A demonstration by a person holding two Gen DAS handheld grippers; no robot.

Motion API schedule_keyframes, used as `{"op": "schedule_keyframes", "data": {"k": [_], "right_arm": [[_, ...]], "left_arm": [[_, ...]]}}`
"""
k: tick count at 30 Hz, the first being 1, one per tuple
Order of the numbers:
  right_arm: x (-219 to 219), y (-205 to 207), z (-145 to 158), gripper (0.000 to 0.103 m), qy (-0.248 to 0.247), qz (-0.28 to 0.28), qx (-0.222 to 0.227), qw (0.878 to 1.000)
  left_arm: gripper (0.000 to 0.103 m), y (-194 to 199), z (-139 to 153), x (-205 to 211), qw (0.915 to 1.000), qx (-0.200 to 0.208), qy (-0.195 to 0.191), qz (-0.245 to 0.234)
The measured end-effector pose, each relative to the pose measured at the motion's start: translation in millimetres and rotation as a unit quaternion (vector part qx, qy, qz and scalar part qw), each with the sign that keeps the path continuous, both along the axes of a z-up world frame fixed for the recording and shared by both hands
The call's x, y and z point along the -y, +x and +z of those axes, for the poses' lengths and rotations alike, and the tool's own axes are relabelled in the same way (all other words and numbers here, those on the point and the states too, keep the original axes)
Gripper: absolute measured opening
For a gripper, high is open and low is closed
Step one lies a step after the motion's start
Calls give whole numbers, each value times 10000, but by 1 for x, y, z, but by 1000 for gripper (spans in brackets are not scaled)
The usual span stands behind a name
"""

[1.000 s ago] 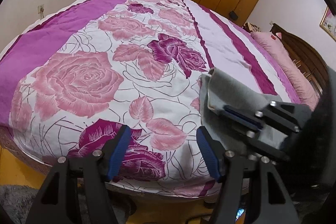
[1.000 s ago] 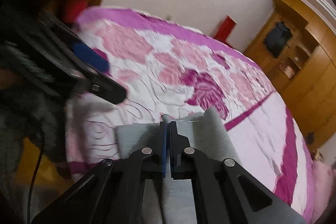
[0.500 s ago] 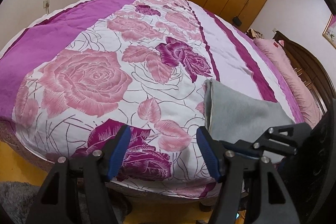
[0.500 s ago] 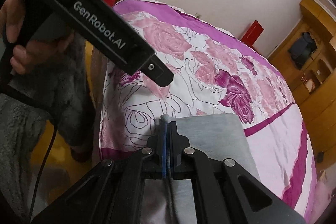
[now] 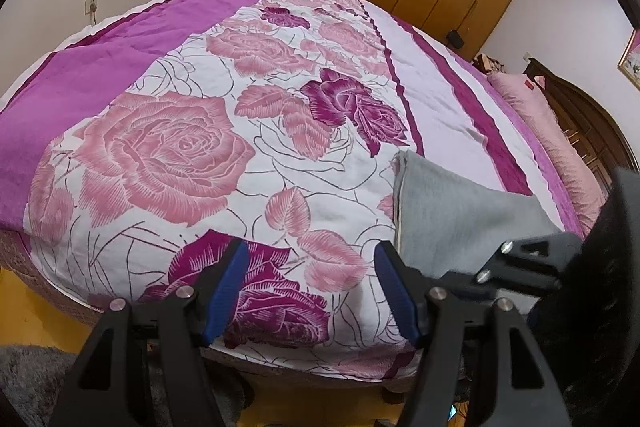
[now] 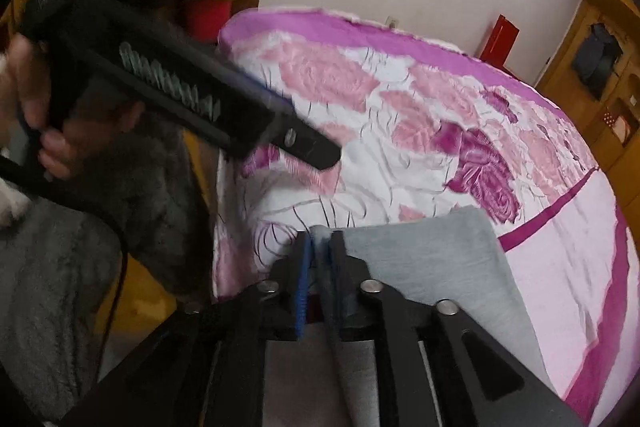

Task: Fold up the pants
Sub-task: 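Lift the cuff with the right gripper and fold it toward the left gripper, then open the right gripper to release the folded cuff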

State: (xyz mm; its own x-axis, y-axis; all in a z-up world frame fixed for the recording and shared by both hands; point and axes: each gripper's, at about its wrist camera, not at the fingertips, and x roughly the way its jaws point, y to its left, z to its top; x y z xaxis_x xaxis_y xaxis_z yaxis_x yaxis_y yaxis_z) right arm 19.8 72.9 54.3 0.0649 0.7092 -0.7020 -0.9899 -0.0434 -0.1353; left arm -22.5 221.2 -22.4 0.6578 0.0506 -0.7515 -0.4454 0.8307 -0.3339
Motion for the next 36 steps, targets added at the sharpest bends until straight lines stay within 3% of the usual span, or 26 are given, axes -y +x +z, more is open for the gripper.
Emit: {"op": "schedule_keyframes", "data": {"k": [3,5,12,16,20,27,36], "right_arm": [[11,27,24,30,316,-136,-323,9989],[11,56,32,31,299,-349,-335,9984],[-18,127,0,31,-647,-480,16,9968],[-19,130,-11,30,-691,-250,-49,9973],[-21,119,-10,0,-518,-84,198,9984],[-26,107,-7,0,-367,-81,816,9960],[-35,103,-16,3,-378,-276,1084,9930]], "left_arm": [[69,2,0,1,10000,-22,29,3],[70,2,-1,1,10000,-50,55,4],[72,9,0,4,9999,-86,140,-17],[72,11,0,1,10000,-73,60,8],[73,15,-1,-1,9999,-92,58,11],[73,17,-2,0,9999,-116,79,-6],[73,17,-3,-1,9999,-115,91,-13]]}}
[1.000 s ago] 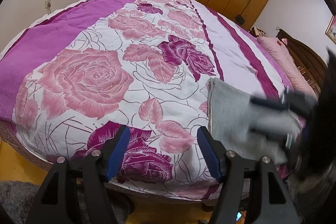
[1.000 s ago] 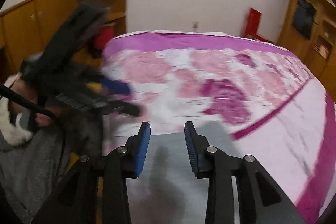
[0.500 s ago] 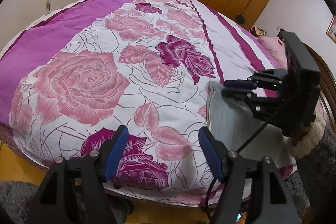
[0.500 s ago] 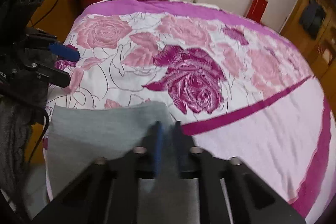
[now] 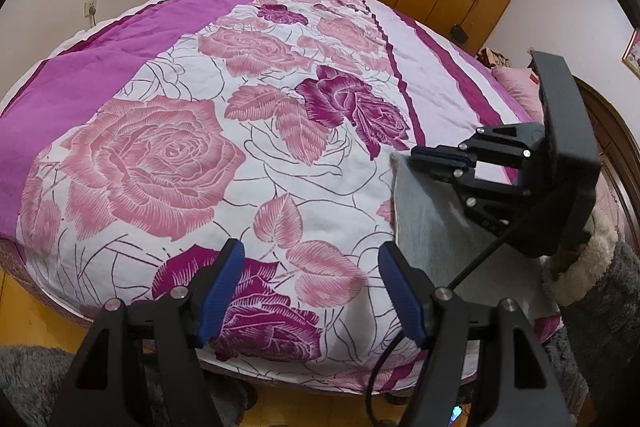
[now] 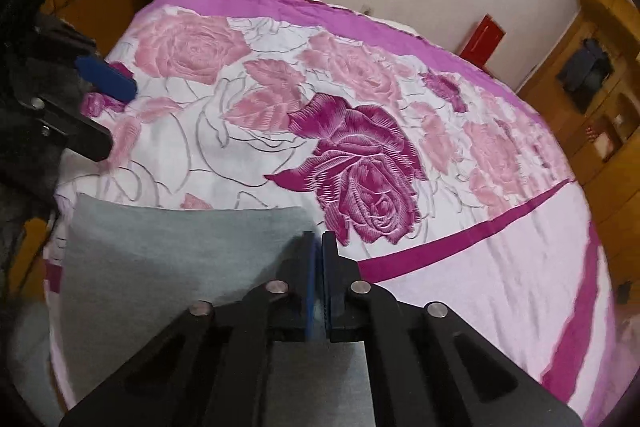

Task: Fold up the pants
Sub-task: 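Open the right gripper to release the folded cuff, then move the right gripper to the other ankle cuff and grasp it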

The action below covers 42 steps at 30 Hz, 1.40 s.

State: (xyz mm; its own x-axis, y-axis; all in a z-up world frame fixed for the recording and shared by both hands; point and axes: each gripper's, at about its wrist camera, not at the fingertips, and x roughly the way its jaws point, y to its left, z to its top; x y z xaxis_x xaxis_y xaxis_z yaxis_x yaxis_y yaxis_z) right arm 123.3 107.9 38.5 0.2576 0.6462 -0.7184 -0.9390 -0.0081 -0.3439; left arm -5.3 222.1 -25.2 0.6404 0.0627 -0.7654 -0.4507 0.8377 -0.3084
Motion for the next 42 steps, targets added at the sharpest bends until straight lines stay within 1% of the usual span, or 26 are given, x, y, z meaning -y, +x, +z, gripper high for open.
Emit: {"op": "schedule_keyframes", "data": {"k": [1,3,5,7,9,13,14,15,16,17,19,20,22,24,25,26,28,29,30,32,34,36,39,40,41,42], "right_arm": [[2,-1,3,5,31,-109,-3,9999],[19,-4,17,16,199,-417,-129,9989],[46,-10,32,18,447,-572,-346,9968],[78,-19,43,19,660,-800,-567,9930],[118,-28,50,19,863,-1137,-906,9856],[176,-39,40,19,1030,-1756,-1422,9687],[186,-40,36,19,1080,-1889,-1531,9639],[195,-40,31,18,1140,-2043,-1653,9581],[201,-39,28,18,1194,-2140,-1761,9534],[208,-37,22,16,1305,-2251,-1953,9456],[218,-34,8,13,1460,-2415,-2286,9317],[220,-34,2,12,1461,-2471,-2349,9287],[221,-33,-16,12,1340,-2631,-2404,9247],[221,-33,-29,11,1232,-2730,-2513,9204],[222,-32,-30,11,1291,-2746,-2561,9178],[223,-31,-28,11,1336,-2742,-2609,9159],[225,-28,-20,11,1348,-2728,-2610,9161],[228,-25,-13,11,1413,-2740,-2547,9166],[232,-21,-8,11,1494,-2742,-2498,9166],[240,-4,6,11,1637,-2764,-2445,9149],[247,20,15,11,1760,-2893,-2412,9095],[252,57,18,11,1822,-3121,-2497,8984],[255,105,6,11,1675,-3542,-2819,8758],[255,118,0,11,1588,-3658,-2925,8691],[255,129,-8,11,1484,-3774,-2988,8639],[254,137,-16,7,1343,-3896,-2988,8607]], "left_arm": [[73,0,0,0,10000,1,5,0],[73,1,2,0,10000,42,46,-8],[73,1,8,4,9998,166,128,-68],[73,3,18,9,9990,320,256,-182],[73,6,31,18,9973,487,436,-332],[72,23,50,44,9933,647,675,-675],[68,30,54,52,9922,644,707,-798],[60,36,56,60,9910,653,724,-918],[56,44,57,71,9895,643,772,-1038],[50,49,57,80,9885,621,821,-1109],[44,59,53,101,9852,583,900,-1337],[40,63,48,109,9840,555,895,-1437],[38,70,35,122,9825,442,910,-1562],[38,79,12,131,9824,27,995,-1582],[38,83,0,133,9819,-170,1021,-1586],[38,88,-15,135,9798,-452,1087,-1617],[38,86,-15,140,9780,-345,1291,-1601],[38,88,-10,143,9767,-389,1352,-1618],[38,89,-7,144,9764,-382,1359,-1636],[38,93,6,146,9767,-165,1253,-1733],[38,99,19,147,9758,50,1199,-1830],[38,111,30,150,9743,210,1222,-1881],[38,140,37,155,9713,331,1363,-1923],[38,151,34,154,9714,248,1353,-1937],[35,162,31,153,9718,163,1306,-1958],[30,172,24,152,9727,76,1236,-1961]]}}
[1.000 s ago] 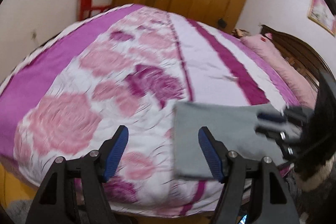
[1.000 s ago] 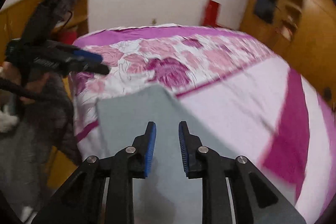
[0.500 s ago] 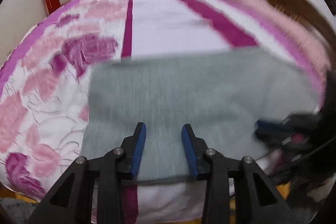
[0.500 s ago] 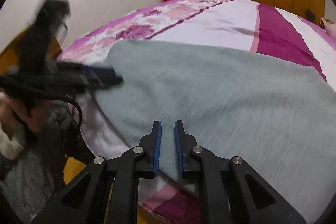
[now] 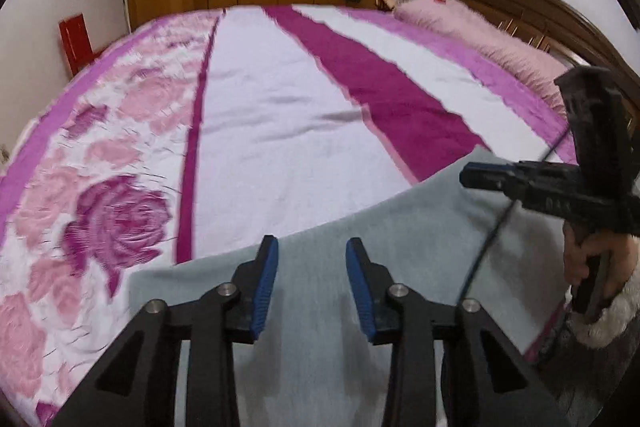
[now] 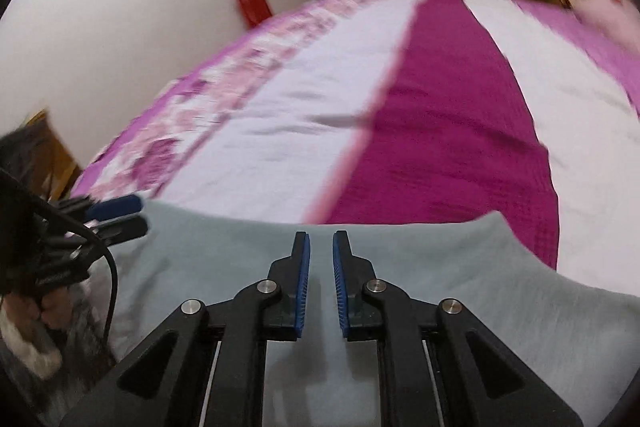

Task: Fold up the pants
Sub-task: 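Move the right gripper to the other ankle cuff and grasp it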

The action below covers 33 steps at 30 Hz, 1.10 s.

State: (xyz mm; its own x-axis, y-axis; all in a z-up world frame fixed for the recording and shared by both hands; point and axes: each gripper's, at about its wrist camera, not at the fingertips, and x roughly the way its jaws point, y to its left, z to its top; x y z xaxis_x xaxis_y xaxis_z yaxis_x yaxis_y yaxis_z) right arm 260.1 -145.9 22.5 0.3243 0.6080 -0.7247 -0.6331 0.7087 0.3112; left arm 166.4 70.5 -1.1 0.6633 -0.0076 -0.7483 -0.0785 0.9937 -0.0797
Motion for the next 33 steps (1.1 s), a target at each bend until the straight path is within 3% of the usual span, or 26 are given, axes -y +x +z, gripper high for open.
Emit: {"op": "schedule_keyframes", "data": {"k": [5,8,10,13,14,15,19,22,26,28,31,33], "right_arm": [[-2,5,-20,5,-124,-87,113,9998],[3,0,-12,5,-96,-123,276,9995],[18,-8,-1,5,189,-272,373,9988],[81,-24,18,22,1132,-744,406,9900],[100,-27,22,34,1346,-902,441,9858],[127,-31,25,44,1562,-1131,498,9800],[228,-44,23,65,1962,-2149,658,9545],[296,-58,8,66,2074,-2972,588,9302],[375,-88,-29,67,3079,-3868,279,8688],[397,-95,-52,69,3393,-4137,-10,8448],[412,-95,-78,69,3775,-4209,-559,8229],[407,-96,-80,69,3826,-4153,-599,8232]], "left_arm": [[26,19,-34,-12,9991,-348,-146,195],[26,16,-35,-11,9995,-248,-96,159],[28,15,-31,-6,9995,-275,8,136],[34,9,-23,2,9994,-307,25,140],[34,7,-20,5,9995,-289,19,124],[34,5,-17,10,9996,-264,28,112],[40,-10,-5,40,9998,-181,39,-15],[45,-17,-3,62,9998,-160,-39,-122],[46,-21,-5,99,9986,-238,-48,-462],[46,-22,-9,117,9975,-276,19,-647],[46,-22,-16,138,9957,-382,22,-838],[46,-22,-19,151,9948,-417,-12,-927]]}}
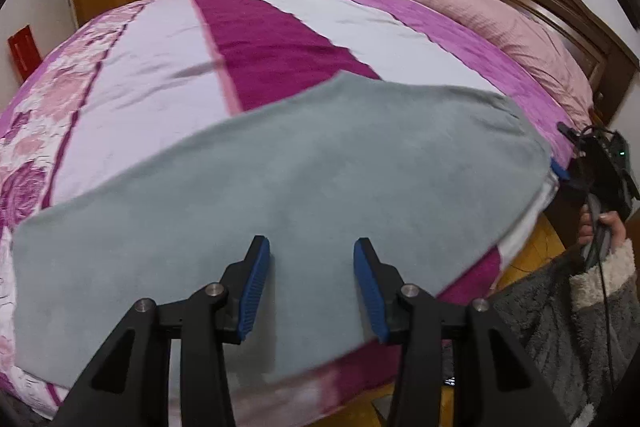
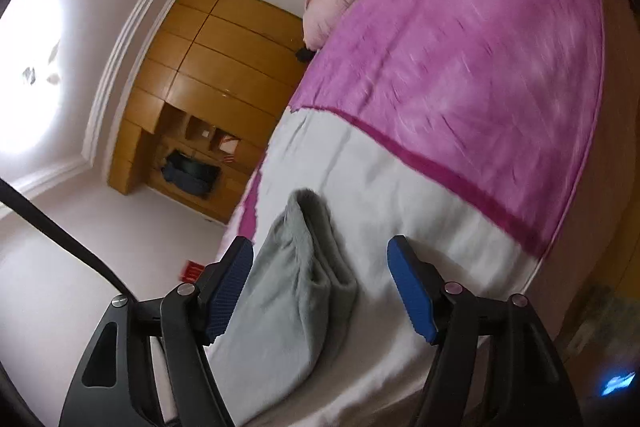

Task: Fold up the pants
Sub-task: 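Move the right gripper to the other ankle cuff and grasp it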

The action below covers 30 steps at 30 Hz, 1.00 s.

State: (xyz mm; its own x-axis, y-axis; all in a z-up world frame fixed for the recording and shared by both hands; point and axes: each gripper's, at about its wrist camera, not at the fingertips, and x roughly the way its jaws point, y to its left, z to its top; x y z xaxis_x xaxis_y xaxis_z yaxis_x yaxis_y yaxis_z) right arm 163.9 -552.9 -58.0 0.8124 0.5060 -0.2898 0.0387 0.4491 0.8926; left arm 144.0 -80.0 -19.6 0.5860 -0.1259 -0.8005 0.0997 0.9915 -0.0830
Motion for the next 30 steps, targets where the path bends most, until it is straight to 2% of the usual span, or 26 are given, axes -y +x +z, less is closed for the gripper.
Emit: {"op": "schedule_keyframes", "data": {"k": [6,10,16,20,22,23,26,30], "right_arm": [[-38,8,3,69,-316,638,-78,9974],[-44,12,7,69,-349,713,59,9968],[-36,30,-7,68,176,583,134,9981],[-35,31,-9,59,2,551,48,9985],[-33,31,-13,42,-69,436,-126,9989],[-30,26,-15,18,-97,374,-254,9989],[-29,26,-16,16,32,272,-287,9992],[-40,32,-3,16,-610,162,-355,9974]], "left_arm": [[46,-4,2,17,9999,4,-86,-119],[46,-5,-1,18,9999,-25,-28,-155],[46,-9,-7,12,9999,-59,-91,-85],[46,-10,-8,8,9999,-53,-164,-10],[46,-11,-8,4,9995,-65,-287,71],[46,-12,-7,1,9992,-85,-369,112],[46,-15,0,-1,9992,-23,-372,121],[46,-26,8,-16,9989,82,-368,274]]}}
